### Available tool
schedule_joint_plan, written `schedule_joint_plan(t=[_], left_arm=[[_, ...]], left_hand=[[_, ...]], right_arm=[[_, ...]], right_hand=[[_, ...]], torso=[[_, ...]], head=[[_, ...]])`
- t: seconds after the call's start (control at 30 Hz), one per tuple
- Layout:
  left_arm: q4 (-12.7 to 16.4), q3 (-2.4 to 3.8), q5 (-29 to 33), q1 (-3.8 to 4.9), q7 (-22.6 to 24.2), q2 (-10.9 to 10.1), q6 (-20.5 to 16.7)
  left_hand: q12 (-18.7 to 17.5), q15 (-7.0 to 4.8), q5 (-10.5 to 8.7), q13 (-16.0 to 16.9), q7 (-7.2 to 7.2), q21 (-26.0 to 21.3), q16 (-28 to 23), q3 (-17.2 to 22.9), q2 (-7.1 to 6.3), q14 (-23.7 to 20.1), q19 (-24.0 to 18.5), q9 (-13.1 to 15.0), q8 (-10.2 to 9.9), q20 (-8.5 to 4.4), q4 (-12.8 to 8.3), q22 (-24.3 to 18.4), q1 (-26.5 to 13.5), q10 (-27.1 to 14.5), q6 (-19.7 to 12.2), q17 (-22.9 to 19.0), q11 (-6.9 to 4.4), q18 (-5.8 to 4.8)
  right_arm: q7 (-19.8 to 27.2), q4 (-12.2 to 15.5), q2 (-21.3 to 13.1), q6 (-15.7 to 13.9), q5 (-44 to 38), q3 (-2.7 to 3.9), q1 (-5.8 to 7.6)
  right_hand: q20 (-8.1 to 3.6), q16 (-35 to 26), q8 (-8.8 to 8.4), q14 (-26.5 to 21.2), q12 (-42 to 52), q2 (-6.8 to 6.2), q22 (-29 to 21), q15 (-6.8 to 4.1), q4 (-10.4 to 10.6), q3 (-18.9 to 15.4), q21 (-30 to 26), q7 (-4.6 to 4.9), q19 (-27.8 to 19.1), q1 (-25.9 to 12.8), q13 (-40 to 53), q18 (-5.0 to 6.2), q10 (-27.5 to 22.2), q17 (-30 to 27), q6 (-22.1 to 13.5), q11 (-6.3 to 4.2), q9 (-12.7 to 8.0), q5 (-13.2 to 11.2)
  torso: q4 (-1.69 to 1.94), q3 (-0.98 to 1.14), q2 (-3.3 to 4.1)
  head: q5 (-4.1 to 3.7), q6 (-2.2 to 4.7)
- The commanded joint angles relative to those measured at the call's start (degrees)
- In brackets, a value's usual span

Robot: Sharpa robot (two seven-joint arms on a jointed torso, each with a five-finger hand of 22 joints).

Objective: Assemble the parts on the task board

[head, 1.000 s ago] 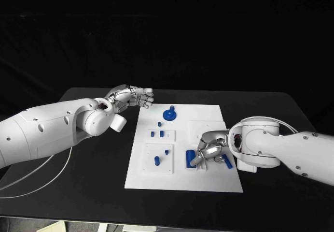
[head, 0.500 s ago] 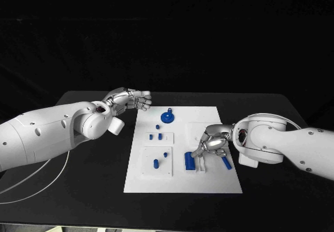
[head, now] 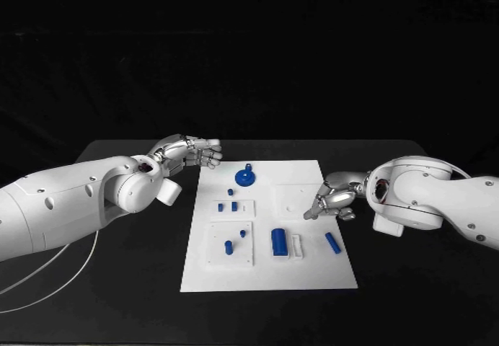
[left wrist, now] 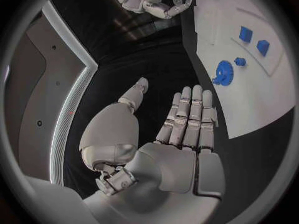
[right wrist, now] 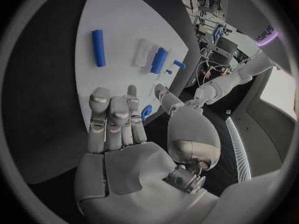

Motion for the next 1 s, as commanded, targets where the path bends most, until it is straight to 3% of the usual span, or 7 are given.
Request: schedule_joint_plan(t=[0.03, 0.13, 0.27, 0.33, 0.5, 0.67, 1.0], left_arm=[[0.14, -0.01, -0.16, 0.05, 0.24, 0.12, 0.86], [0.16, -0.07, -0.20, 0.05, 0.19, 0.11, 0.84], [0.27, -0.11, -0.41, 0.05, 0.08, -0.16, 0.76], [0.13, -0.13, -0.42, 0.05, 0.13, -0.10, 0.76], [0.23, -0.17, -0.43, 0.04, 0.16, -0.07, 0.97], [0.20, -0.30, -0.43, 0.03, 0.19, -0.17, 0.93], [0.28, -0.40, -0.44, 0.03, 0.22, -0.38, 1.03]], left_hand=[[0.25, 0.17, -0.20, -0.08, 0.18, -0.18, -0.36, -0.07, -0.14, -0.31, 0.34, -0.08, 0.29, -0.06, 0.39, 0.10, -0.43, -0.27, -0.35, 0.08, -0.03, 1.01], [0.25, 0.16, -0.20, -0.08, 0.18, -0.19, -0.36, -0.06, -0.15, -0.31, 0.34, -0.08, 0.29, -0.06, 0.39, 0.10, -0.41, -0.27, -0.35, 0.08, -0.03, 1.01], [0.25, 0.16, -0.20, -0.07, 0.18, -0.19, -0.36, -0.06, -0.15, -0.31, 0.35, -0.09, 0.30, -0.06, 0.38, 0.11, -0.39, -0.27, -0.35, 0.09, -0.04, 1.01], [0.25, 0.16, -0.20, -0.07, 0.18, -0.19, -0.37, -0.05, -0.15, -0.31, 0.35, -0.09, 0.31, -0.06, 0.38, 0.12, -0.38, -0.27, -0.35, 0.10, -0.04, 1.02], [0.26, 0.16, -0.19, -0.07, 0.17, -0.20, -0.37, -0.04, -0.15, -0.30, 0.35, -0.09, 0.31, -0.06, 0.37, 0.13, -0.35, -0.26, -0.35, 0.11, -0.04, 1.02], [0.26, 0.16, -0.19, -0.07, 0.17, -0.21, -0.38, -0.03, -0.15, -0.30, 0.35, -0.10, 0.32, -0.06, 0.38, 0.14, -0.34, -0.26, -0.35, 0.12, -0.04, 1.02], [0.26, 0.16, -0.20, -0.07, 0.17, -0.22, -0.39, -0.03, -0.14, -0.30, 0.36, -0.11, 0.33, -0.06, 0.39, 0.16, -0.34, -0.26, -0.35, 0.14, -0.04, 1.01]], right_arm=[[-4.39, -0.05, -0.99, 5.63, -4.43, -0.04, -0.01], [-4.70, -0.03, -2.27, 5.96, -7.75, -0.30, -0.01], [-5.02, 0.96, -4.20, 5.95, -8.29, -1.15, -0.02], [-5.13, 1.95, -5.24, 6.28, -9.05, -1.63, -0.03], [-5.30, 3.59, -6.23, 6.51, -9.87, -2.48, -0.07], [-5.12, 3.94, -6.40, 6.17, -10.89, -2.74, -0.15], [-4.10, 5.38, -5.60, 3.02, -11.17, -2.88, -1.32]], right_hand=[[-0.29, -0.30, -0.03, 0.30, 0.19, -0.12, -0.13, 0.20, -0.40, 0.51, -0.14, 0.70, -0.03, 1.06, 0.08, 2.51, 0.01, -0.13, -0.87, 0.08, 0.09, 0.25], [0.03, -0.73, -0.18, 0.21, -0.17, -1.46, -0.45, 0.45, 0.81, 3.37, -0.57, 0.93, -0.19, 2.35, -0.06, 2.37, -0.38, -0.40, -1.26, 0.31, 0.11, 0.19], [0.24, -0.78, 0.00, 0.27, -0.16, -2.38, -0.49, 0.44, 1.61, 4.23, -0.56, 0.91, -0.10, 2.46, -0.07, 2.51, -0.35, -0.44, -1.11, 0.29, 0.30, 0.14], [0.30, -0.78, 0.13, 0.29, -0.15, -2.66, -0.49, 0.42, 1.77, 4.40, -0.54, 0.87, -0.08, 2.52, -0.07, 2.51, -0.33, -0.44, -0.96, 0.26, 0.40, 0.14], [0.45, -0.79, 0.34, 0.31, -0.16, -3.33, -0.46, 0.39, 2.20, 4.27, -0.48, 0.80, -0.06, 2.14, -0.08, 2.51, -0.31, -0.45, -0.72, 0.21, 0.57, 0.14], [0.57, -0.82, 0.28, 0.31, -0.23, -3.51, -0.46, 0.42, 2.75, 4.02, -0.48, 0.84, -0.10, 1.61, -0.13, 2.51, -0.33, -0.46, -0.94, 0.24, 0.63, 0.13], [0.63, -0.75, 0.78, 0.36, -0.17, -3.83, -0.39, 0.24, 3.47, 3.10, -0.32, 0.60, -0.03, 0.70, -0.15, 2.51, -0.08, -0.42, -0.29, 0.02, 1.03, 0.14]], torso=[[0.06, -0.02, -0.02], [0.01, 0.00, 0.01], [0.00, -0.06, 0.04], [-0.05, -0.03, 0.04], [-0.01, 0.04, 0.00], [0.01, 0.11, 0.00], [0.08, -0.06, 0.08]], head=[[-0.86, 0.18], [-1.33, 0.22], [-2.73, 0.37], [-3.02, 0.36], [-3.43, 0.23], [-3.48, 0.21], [-3.34, -0.11]])
